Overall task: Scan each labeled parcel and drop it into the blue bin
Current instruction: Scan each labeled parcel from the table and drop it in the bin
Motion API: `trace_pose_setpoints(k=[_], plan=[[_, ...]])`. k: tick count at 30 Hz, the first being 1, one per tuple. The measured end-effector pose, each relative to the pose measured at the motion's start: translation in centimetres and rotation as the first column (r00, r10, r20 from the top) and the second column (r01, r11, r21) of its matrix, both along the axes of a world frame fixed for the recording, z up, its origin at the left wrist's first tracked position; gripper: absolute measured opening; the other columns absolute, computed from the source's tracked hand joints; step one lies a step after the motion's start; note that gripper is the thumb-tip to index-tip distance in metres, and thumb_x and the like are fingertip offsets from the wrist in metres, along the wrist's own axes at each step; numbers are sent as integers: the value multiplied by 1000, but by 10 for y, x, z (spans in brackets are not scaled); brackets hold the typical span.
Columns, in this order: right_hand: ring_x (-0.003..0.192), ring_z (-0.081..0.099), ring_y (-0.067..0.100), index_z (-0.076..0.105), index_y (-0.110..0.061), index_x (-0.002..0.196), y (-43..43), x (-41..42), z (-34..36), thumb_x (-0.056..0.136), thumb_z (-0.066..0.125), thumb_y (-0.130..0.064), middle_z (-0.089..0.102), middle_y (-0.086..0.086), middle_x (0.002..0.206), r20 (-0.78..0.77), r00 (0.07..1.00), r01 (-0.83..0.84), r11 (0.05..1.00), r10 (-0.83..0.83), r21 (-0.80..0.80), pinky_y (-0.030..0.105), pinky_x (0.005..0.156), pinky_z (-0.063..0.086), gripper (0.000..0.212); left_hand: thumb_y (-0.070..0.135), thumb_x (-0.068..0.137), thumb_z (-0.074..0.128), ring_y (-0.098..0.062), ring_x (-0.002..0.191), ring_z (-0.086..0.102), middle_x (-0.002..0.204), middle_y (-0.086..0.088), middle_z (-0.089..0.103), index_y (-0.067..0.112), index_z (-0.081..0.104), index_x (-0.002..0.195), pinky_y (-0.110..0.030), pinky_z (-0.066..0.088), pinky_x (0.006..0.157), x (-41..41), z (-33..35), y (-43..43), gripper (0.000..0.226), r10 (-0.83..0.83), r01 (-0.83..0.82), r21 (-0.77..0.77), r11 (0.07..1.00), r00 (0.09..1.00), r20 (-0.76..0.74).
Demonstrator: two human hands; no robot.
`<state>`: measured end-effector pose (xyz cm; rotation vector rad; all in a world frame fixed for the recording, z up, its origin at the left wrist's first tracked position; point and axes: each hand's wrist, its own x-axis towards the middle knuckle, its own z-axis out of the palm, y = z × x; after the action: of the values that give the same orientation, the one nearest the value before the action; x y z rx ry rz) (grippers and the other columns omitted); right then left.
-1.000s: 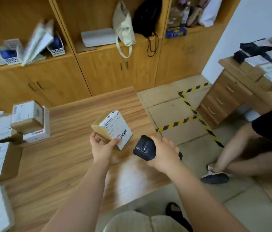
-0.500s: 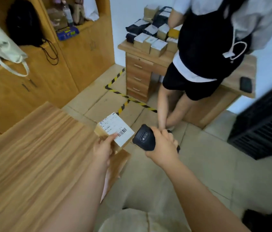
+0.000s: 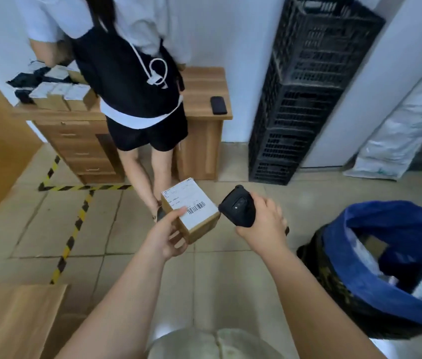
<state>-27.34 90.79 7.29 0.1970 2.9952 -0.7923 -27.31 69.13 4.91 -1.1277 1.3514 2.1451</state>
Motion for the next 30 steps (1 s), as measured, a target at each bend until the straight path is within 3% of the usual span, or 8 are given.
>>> trace_pose_setpoints(k=[5,13,18,24,28,30], plan=[[124,40,26,36,-33,145,131,3,5,72,76,-31,44,-1,131,-18,989,145,989,-145,-33,42,104,32,83,36,70,83,-22,108,59,106,-2,70,22,66,108,-37,46,72,-28,-2,133,44,-161,159,81,984,987,22],[130,37,27,32,-34,144,292,39,-19,74,74,-35,42,-1,136,17,922,387,922,-388,25,47,105,31,82,33,69,85,-23,98,59,107,-7,63,21,64,107,-38,48,76,-43,-17,306,45,-389,383,71,921,914,113],[135,34,26,30,-35,148,360,53,-34,75,75,-39,37,-2,146,110,824,558,830,-556,10,48,110,29,86,31,74,83,-19,90,58,98,-4,61,20,62,109,-39,47,86,-66,-26,385,43,-523,526,22,850,840,145],[131,37,27,27,-33,151,433,44,-46,75,78,-40,38,-1,144,165,689,717,697,-706,-16,48,108,36,92,30,79,80,-17,89,58,99,-2,63,19,59,110,-40,46,91,-106,-39,489,39,-662,672,-14,741,733,152],[130,39,26,30,-31,150,484,19,-56,72,82,-38,40,-1,144,143,568,823,563,-811,-72,44,104,40,94,30,80,80,-16,87,59,95,-1,64,18,60,109,-37,50,86,-151,-49,564,38,-768,780,-68,622,625,141],[131,38,26,31,-31,149,508,5,-60,71,83,-35,40,-1,144,155,506,862,498,-848,-94,42,103,39,94,28,83,77,-14,80,58,89,0,64,17,61,109,-32,49,73,-178,-53,599,33,-813,825,-84,558,565,144]])
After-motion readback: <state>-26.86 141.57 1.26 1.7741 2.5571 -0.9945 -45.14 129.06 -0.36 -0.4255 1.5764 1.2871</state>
